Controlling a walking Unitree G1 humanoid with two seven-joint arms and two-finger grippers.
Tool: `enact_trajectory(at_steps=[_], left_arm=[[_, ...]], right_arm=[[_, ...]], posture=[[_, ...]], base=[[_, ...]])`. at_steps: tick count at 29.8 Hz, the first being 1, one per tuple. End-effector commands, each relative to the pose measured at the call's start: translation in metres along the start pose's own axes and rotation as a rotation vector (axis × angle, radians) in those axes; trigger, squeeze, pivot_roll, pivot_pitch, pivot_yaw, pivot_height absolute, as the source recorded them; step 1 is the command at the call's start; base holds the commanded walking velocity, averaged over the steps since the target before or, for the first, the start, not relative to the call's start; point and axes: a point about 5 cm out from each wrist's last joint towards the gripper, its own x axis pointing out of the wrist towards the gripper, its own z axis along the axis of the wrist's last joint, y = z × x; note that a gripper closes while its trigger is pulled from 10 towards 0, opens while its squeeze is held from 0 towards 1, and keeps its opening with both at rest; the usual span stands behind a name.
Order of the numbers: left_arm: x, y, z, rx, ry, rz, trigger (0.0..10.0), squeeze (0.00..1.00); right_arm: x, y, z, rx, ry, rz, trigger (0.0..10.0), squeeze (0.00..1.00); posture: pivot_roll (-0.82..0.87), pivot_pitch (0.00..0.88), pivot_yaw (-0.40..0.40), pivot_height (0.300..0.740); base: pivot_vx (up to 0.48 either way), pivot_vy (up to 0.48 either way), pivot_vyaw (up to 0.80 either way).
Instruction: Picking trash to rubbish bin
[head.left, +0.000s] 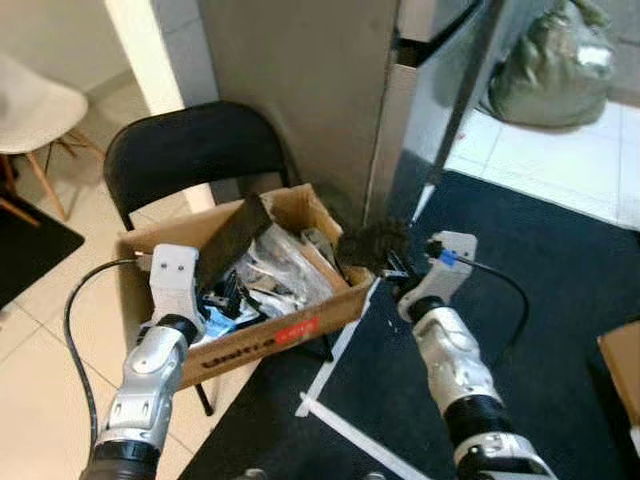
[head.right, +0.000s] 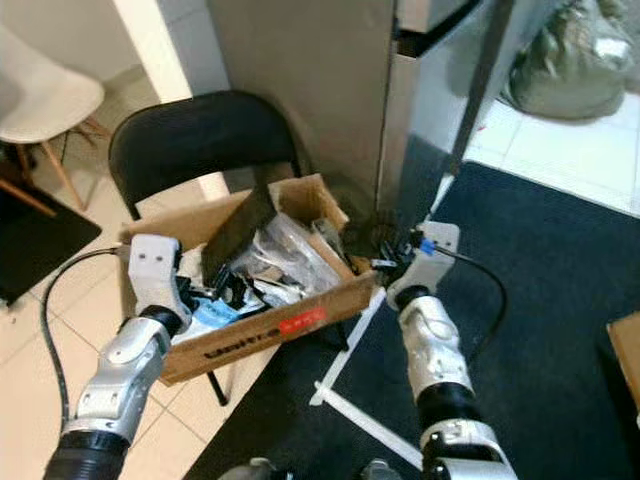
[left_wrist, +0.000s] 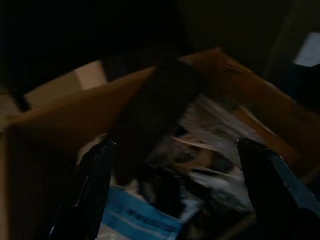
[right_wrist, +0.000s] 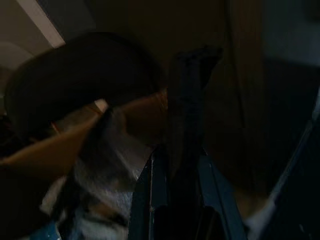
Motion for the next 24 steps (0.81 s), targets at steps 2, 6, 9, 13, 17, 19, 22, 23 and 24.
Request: enact_trajectory(at_steps=[2,6,9,13,17,19,22,23,24], left_arm=[[-0.0041,0.0048,-0.0053,0.002,0.030,0.010,10.0,0.00],[-0.0047,0.0055,-0.0042,0.007,0.029,0.010,10.0,0.00],[-0.0049,0.0058,-0.0040,0.009,0.029,0.010,10.0,0.00],[-0.0050,0.0055,-0.0043,0.009,0.032,0.007,10.0,0.00],[-0.0048,0.0054,-0.0046,0.011,0.034,0.006,10.0,0.00],[-0.0043,0.0048,-0.0066,0.023,0.053,0.006,10.0,0.00],[-0.0040,0.0045,-0.0077,0.030,0.058,0.007,10.0,0.00],[-0.0040,0.0046,-0.0079,0.035,0.060,0.010,10.0,0.00],[-0.0041,0.0047,-0.0079,0.039,0.060,0.012,10.0,0.00]], right_arm=[[0.0025,0.0131,-0.0009,0.026,0.000,0.054,10.0,0.00],[0.0044,0.0165,0.0017,0.042,-0.003,0.074,10.0,0.00],[0.0053,0.0167,0.0030,0.054,-0.005,0.076,10.0,0.00],[0.0052,0.0160,0.0047,0.068,-0.011,0.072,10.0,0.00],[0.0049,0.0149,0.0052,0.067,-0.015,0.063,10.0,0.00],[0.0044,0.0109,0.0042,0.062,-0.005,0.036,10.0,0.00],[0.0046,0.0093,0.0037,0.042,0.000,0.026,10.0,0.00],[0.0048,0.0090,0.0043,0.037,-0.003,0.022,10.0,0.00],[0.0050,0.0087,0.0050,0.035,-0.008,0.019,10.0,0.00]], posture=[[0.10,0.163,0.035,0.740],[0.11,0.160,0.035,0.740],[0.11,0.160,0.036,0.740],[0.11,0.159,0.039,0.740],[0.11,0.158,0.040,0.740],[0.11,0.157,0.040,0.740],[0.11,0.156,0.038,0.740],[0.11,0.156,0.038,0.740],[0.11,0.156,0.038,0.740]], base=[[0.315,0.000,0.54],[0.313,0.000,0.55],[0.315,0.000,0.53],[0.315,0.000,0.51],[0.313,0.000,0.24],[0.266,0.000,0.00],[0.000,0.000,0.00],[0.000,0.000,0.00],[0.000,0.000,0.00]])
